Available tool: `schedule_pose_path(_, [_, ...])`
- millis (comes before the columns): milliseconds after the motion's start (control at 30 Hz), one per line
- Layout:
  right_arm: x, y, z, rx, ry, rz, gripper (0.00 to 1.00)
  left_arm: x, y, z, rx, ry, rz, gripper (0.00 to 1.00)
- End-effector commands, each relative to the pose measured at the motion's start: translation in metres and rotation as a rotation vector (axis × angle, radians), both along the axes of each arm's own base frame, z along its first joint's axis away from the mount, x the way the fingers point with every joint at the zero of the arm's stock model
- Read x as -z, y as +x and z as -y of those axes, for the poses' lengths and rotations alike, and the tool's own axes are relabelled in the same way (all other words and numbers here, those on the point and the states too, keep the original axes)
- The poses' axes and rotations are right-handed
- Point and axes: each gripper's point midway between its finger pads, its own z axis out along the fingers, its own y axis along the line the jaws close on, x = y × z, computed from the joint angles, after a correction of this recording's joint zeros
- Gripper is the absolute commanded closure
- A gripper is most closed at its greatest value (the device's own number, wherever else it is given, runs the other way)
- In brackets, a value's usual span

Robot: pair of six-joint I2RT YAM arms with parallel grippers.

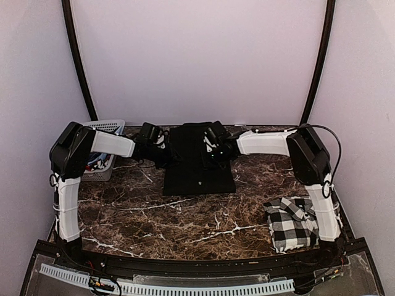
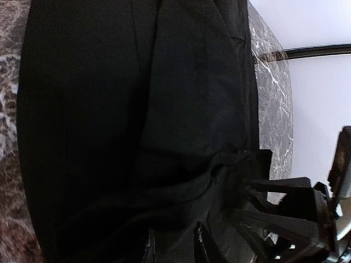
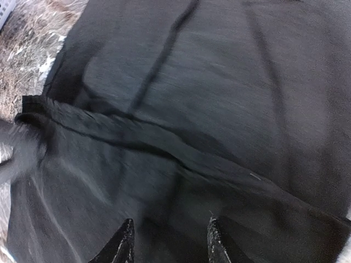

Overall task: Fold and stack the long sleeve shirts
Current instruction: Smooth out the 2/3-rectangle-folded shirt at the center of the board.

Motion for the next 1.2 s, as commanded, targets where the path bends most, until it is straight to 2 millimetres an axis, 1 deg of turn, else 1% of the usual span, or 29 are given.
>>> schedule_pose_path(0, [-0.043, 0.013, 0.027, 0.034, 0.112, 0.044, 0.58, 0.011, 0.02, -0.012, -0.055, 0.071, 0.012, 0.76])
schedule_pose_path(133, [-0.031, 0.012, 0.046, 0.021, 0.145, 0.015, 0.6, 0.023, 0.027, -0.022, -0.093, 0.109, -0.006, 0.76])
schedule_pose_path(233, [-0.014, 0.013, 0.057, 0.024, 0.148, -0.022, 0.62, 0.033, 0.026, -0.029, -0.115, 0.145, -0.03, 0.76])
schedule_pose_path(367, [0.005, 0.016, 0.069, 0.046, 0.147, -0.063, 0.65, 0.036, 0.027, -0.032, -0.121, 0.158, -0.038, 0.76])
schedule_pose_path(500, [0.014, 0.021, 0.084, 0.097, 0.118, -0.093, 0.69, 0.033, 0.029, -0.034, -0.112, 0.183, -0.029, 0.76])
schedule_pose_path(567, [0.012, 0.022, 0.091, 0.119, 0.109, -0.097, 0.7, 0.029, 0.032, -0.036, -0.106, 0.199, -0.02, 0.75])
schedule_pose_path(733, [-0.011, 0.021, 0.097, 0.122, 0.11, -0.058, 0.7, 0.009, 0.036, -0.037, -0.076, 0.225, 0.013, 0.7])
schedule_pose_path(833, [-0.031, 0.018, 0.098, 0.118, 0.118, -0.027, 0.69, -0.013, 0.037, -0.037, -0.057, 0.231, 0.054, 0.68])
schedule_pose_path(867, [-0.038, 0.014, 0.097, 0.114, 0.117, -0.015, 0.69, -0.026, 0.035, -0.036, -0.055, 0.223, 0.072, 0.66])
schedule_pose_path(900, [-0.045, 0.011, 0.096, 0.11, 0.115, -0.004, 0.69, -0.028, 0.031, -0.035, -0.045, 0.224, 0.074, 0.66])
schedule_pose_path(933, [-0.052, 0.006, 0.093, 0.102, 0.114, 0.009, 0.69, -0.042, 0.028, -0.034, -0.04, 0.213, 0.096, 0.65])
schedule_pose_path(967, [-0.057, 0.0, 0.089, 0.089, 0.113, 0.018, 0.69, -0.041, 0.019, -0.03, -0.022, 0.216, 0.092, 0.64])
schedule_pose_path(1000, [-0.061, -0.007, 0.084, 0.075, 0.11, 0.024, 0.69, -0.051, 0.014, -0.027, -0.014, 0.208, 0.106, 0.64])
schedule_pose_path(1033, [-0.06, -0.016, 0.081, 0.064, 0.102, 0.022, 0.69, -0.048, 0.003, -0.022, 0.008, 0.204, 0.094, 0.64])
schedule_pose_path(1067, [-0.061, -0.025, 0.077, 0.053, 0.097, 0.024, 0.69, -0.056, -0.003, -0.018, 0.017, 0.191, 0.107, 0.64])
schedule_pose_path(1100, [-0.06, -0.032, 0.073, 0.044, 0.093, 0.021, 0.69, -0.049, -0.018, -0.011, 0.042, 0.181, 0.082, 0.64])
schedule_pose_path(1133, [-0.056, -0.041, 0.07, 0.037, 0.091, 0.014, 0.69, -0.056, -0.026, -0.002, 0.063, 0.159, 0.099, 0.64])
schedule_pose_path(1167, [-0.052, -0.049, 0.067, 0.029, 0.09, 0.005, 0.69, -0.047, -0.038, 0.0, 0.073, 0.151, 0.067, 0.64])
